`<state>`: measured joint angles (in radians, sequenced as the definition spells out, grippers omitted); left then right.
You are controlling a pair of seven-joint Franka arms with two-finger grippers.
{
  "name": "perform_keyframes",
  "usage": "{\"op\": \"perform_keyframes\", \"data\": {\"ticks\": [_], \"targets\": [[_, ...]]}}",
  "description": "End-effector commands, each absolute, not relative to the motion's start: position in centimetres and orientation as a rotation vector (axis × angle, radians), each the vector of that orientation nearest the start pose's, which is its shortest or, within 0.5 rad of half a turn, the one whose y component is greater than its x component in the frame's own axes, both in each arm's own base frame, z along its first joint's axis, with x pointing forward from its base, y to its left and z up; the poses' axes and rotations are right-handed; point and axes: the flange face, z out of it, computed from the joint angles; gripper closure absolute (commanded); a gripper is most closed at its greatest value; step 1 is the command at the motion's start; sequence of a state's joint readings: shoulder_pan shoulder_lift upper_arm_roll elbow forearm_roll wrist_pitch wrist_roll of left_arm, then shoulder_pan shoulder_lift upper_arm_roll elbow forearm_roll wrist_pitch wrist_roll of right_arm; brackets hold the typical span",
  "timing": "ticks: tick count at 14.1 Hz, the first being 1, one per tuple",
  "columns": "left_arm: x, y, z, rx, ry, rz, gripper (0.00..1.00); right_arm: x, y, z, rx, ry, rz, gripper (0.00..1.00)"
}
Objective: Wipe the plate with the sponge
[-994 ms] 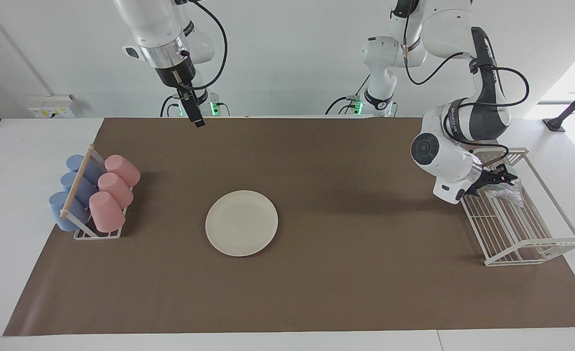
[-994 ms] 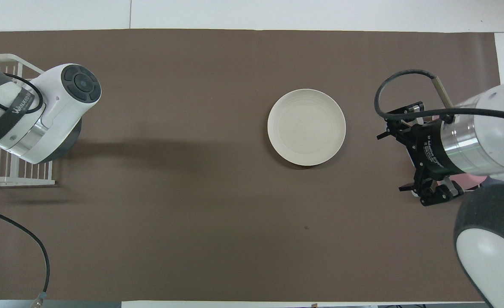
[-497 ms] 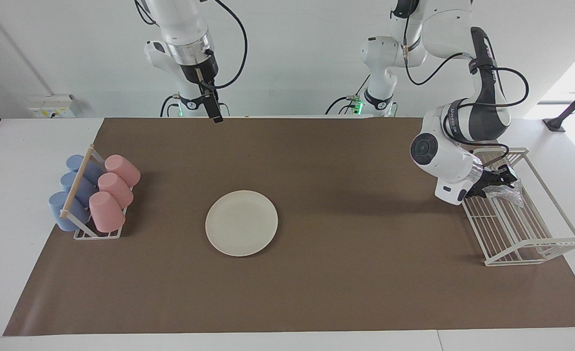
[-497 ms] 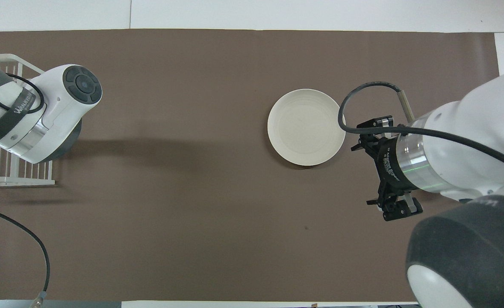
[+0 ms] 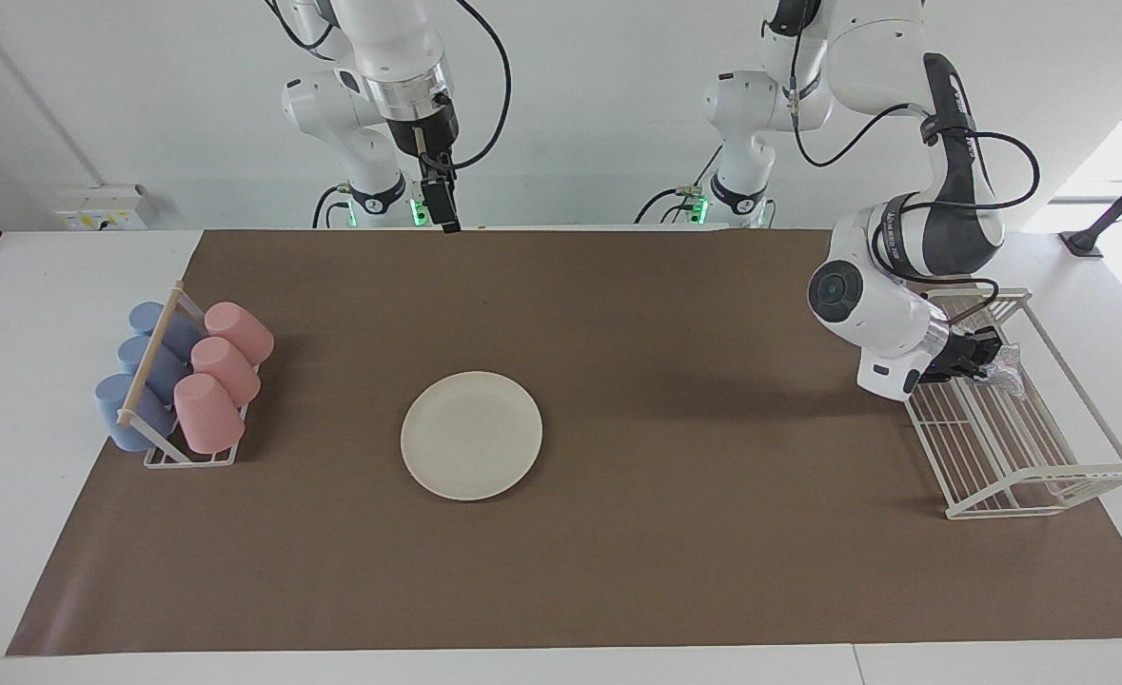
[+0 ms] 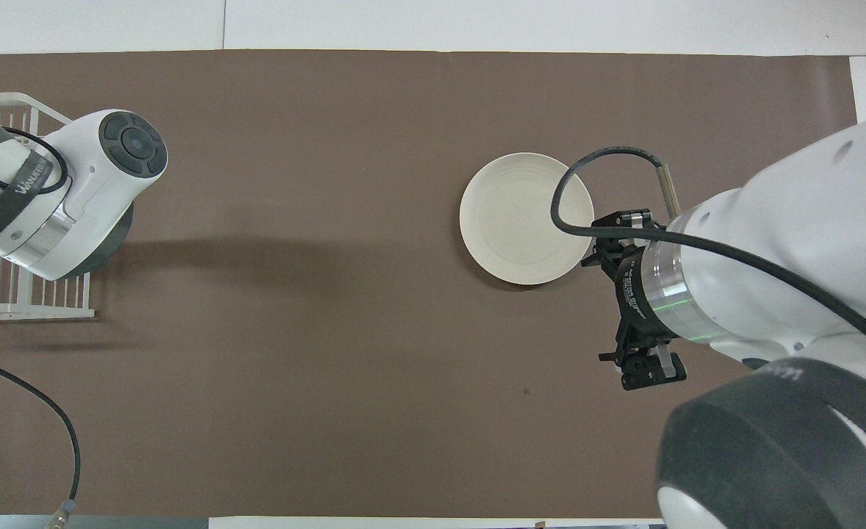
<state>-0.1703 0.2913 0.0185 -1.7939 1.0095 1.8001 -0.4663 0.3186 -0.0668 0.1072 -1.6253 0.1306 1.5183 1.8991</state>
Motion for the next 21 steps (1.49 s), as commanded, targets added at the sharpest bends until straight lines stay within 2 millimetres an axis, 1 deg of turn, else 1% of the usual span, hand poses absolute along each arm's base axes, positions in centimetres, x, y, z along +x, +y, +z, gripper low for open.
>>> {"op": "perform_keyframes", "data": {"ticks": [1, 2, 3, 4, 5, 6, 7, 8, 9, 10, 11, 12, 13, 14, 15, 16, 17, 18, 19, 21], "targets": [[62.9, -2.2, 42.9, -2.195, 0.038, -0.084, 1.00, 47.6, 24.3, 63.1, -2.296, 2.099, 0.216, 0.00], [63.1, -2.4, 45.3, -2.251, -0.038, -0.063, 1.00, 47.2, 25.1, 63.1, -2.314, 2.081, 0.206, 0.00], [63.2, -2.6, 48.6, -2.329, -0.123, -0.020, 1.00, 46.9, 25.8, 63.1, -2.332, 2.068, 0.196, 0.00], [63.1, -2.9, 51.5, -2.412, -0.156, 0.029, 1.00, 46.8, 26.0, 63.6, -2.328, 2.060, 0.187, 0.01], [62.4, -3.4, 54.1, -2.499, -0.190, 0.098, 1.00, 46.9, 26.0, 63.8, -2.308, 2.072, 0.180, 0.02], [61.7, -4.0, 56.0, -2.575, -0.229, 0.138, 1.00, 46.9, 26.1, 63.8, -2.297, 2.079, 0.177, 0.02], [60.5, -4.2, 57.8, -2.668, -0.268, 0.169, 1.00, 46.9, 26.1, 63.6, -2.298, 2.083, 0.182, 0.00], [59.0, -4.4, 60.1, -2.772, -0.303, 0.170, 1.00, 46.9, 26.1, 63.5, -2.294, 2.084, 0.183, 0.00], [57.9, -4.5, 61.6, -2.879, -0.340, 0.183, 1.00, 47.1, 26.3, 63.6, -2.292, 2.079, 0.179, 0.00], [57.3, -3.6, 62.4, -2.959, -0.395, 0.208, 1.00, 47.1, 27.0, 63.4, -2.301, 2.077, 0.180, 0.00], [56.9, -3.2, 62.9, -3.044, -0.479, 0.245, 1.00, 47.3, 28.4, 63.2, -2.309, 2.086, 0.173, 0.00], [56.4, -2.5, 64.0, -3.133, -0.598, 0.259, 1.00, 48.1, 29.1, 63.6, -2.270, 2.129, 0.159, 0.00], [55.7, -1.7, 65.5, -3.220, -0.695, 0.266, 1.00, 48.6, 31.1, 63.3, -2.250, 2.183, 0.162, 0.00], [55.3, -1.5, 66.6, -3.316, -0.740, 0.282, 1.00, 49.3, 33.6, 63.8, -2.204, 2.228, 0.147, 0.00], [55.0, -1.2, 66.9, -3.393, -0.773, 0.317, 1.00, 50.1, 35.4, 63.6, -2.166, 2.271, 0.120, 0.00], [54.7, -0.7, 66.4, -3.464, -0.816, 0.374, 1.00, 49.4, 37.5, 63.4, -2.164, 2.280, 0.093, 0.00], [53.9, -0.2, 66.2, -3.546, -0.879, 0.406, 1.00, 48.9, 38.1, 63.4, -2.178, 2.268, 0.066, 0.00], [53.0, 0.0, 65.1, -3.626, -0.961, 0.438, 1.00, 48.8, 38.1, 63.3, -2.182, 2.276, 0.062, 0.00], [52.0, -0.2, 64.1, -3.692, -0.993, 0.439, 1.00, 48.7, 37.8, 63.7, -2.176, 2.276, 0.058, 0.00], [49.4, -1.3, 61.2, -3.838, -0.998, 0.426, 1.00, 48.3, 37.6, 63.8, -2.174, 2.271, 0.063, 0.00]]}}
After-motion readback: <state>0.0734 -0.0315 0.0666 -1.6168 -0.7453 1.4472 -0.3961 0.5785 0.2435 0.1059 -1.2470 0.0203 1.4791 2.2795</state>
